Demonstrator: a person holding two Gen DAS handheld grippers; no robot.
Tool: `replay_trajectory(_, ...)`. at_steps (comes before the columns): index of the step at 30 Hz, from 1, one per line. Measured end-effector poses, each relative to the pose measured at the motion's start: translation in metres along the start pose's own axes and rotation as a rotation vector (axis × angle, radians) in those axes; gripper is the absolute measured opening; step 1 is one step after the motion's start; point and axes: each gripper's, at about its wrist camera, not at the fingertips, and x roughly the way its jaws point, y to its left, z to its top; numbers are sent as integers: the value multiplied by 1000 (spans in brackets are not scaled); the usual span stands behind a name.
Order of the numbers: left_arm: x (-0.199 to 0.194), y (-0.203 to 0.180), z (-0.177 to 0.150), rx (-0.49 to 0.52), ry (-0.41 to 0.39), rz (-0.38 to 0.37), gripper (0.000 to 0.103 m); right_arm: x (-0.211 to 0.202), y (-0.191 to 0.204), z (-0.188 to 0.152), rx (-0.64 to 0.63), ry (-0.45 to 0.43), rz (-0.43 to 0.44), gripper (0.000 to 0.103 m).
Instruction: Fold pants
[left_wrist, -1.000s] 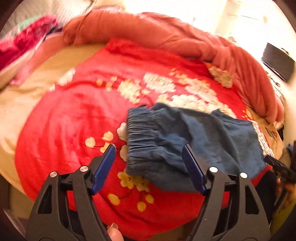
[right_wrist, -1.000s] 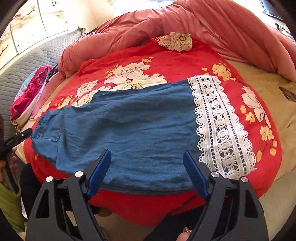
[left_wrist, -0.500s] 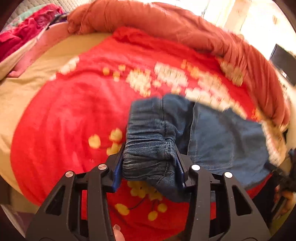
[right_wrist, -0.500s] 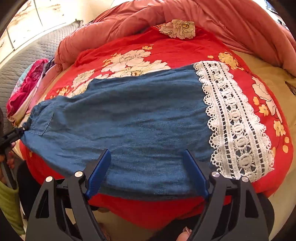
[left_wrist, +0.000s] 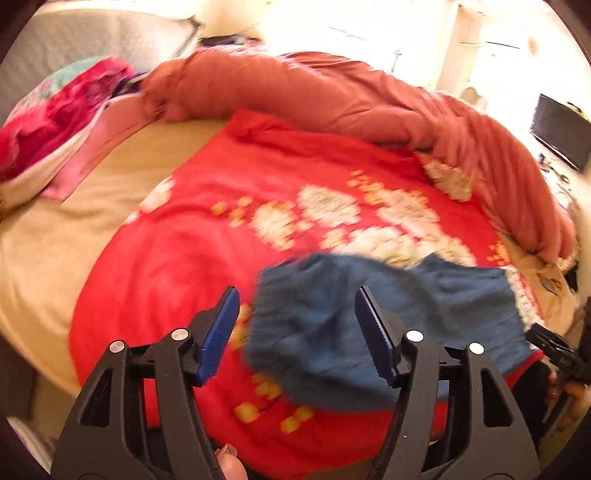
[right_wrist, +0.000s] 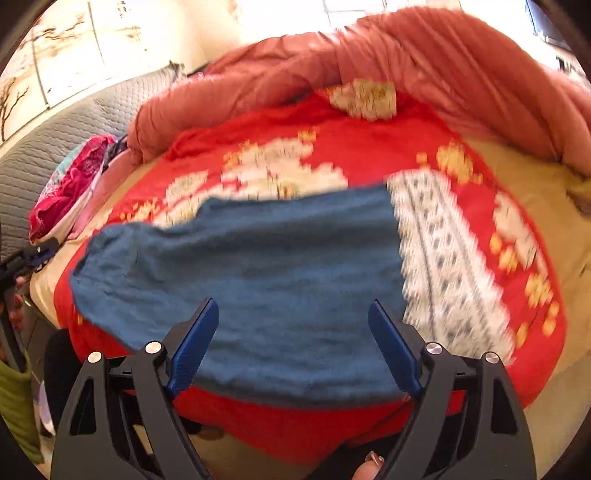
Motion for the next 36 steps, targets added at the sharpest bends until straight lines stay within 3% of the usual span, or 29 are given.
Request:
replay_trajectory(7, 60, -83, 35, 112, 99, -192, 58, -6, -33, 41, 18, -80, -72, 82)
replay_trajectory(11, 107, -114, 45, 119, 183, -233, 58, 5, -75, 74, 106, -71, -104, 82)
replay_trajectory(14, 136, -133, 52, 131, 235, -245, 58, 25, -101, 96, 149, -55, -71, 81)
replay_trajectory(15, 145, -140, 54, 142, 248, -243, 58, 39, -113, 102, 169, -25, -56, 76)
replay_trajectory(20, 179, -148, 51, 172, 319, -222, 57, 83, -153, 97, 290, 78, 21, 64)
replay_trajectory(24, 198, -145, 46, 169, 364, -227, 55, 101, -161, 87, 283, 120, 47, 59)
replay_trajectory(28, 217, -137, 39, 130, 412, -233, 49, 106, -159, 82, 239, 114, 57, 49)
replay_trajectory(30, 221, -137, 36, 128, 420, -243, 47, 105, -155, 81, 211, 105, 80, 40)
replay_trajectory(36, 219, -150, 27, 158, 445, -320, 46, 106, -150, 77, 173, 107, 96, 33)
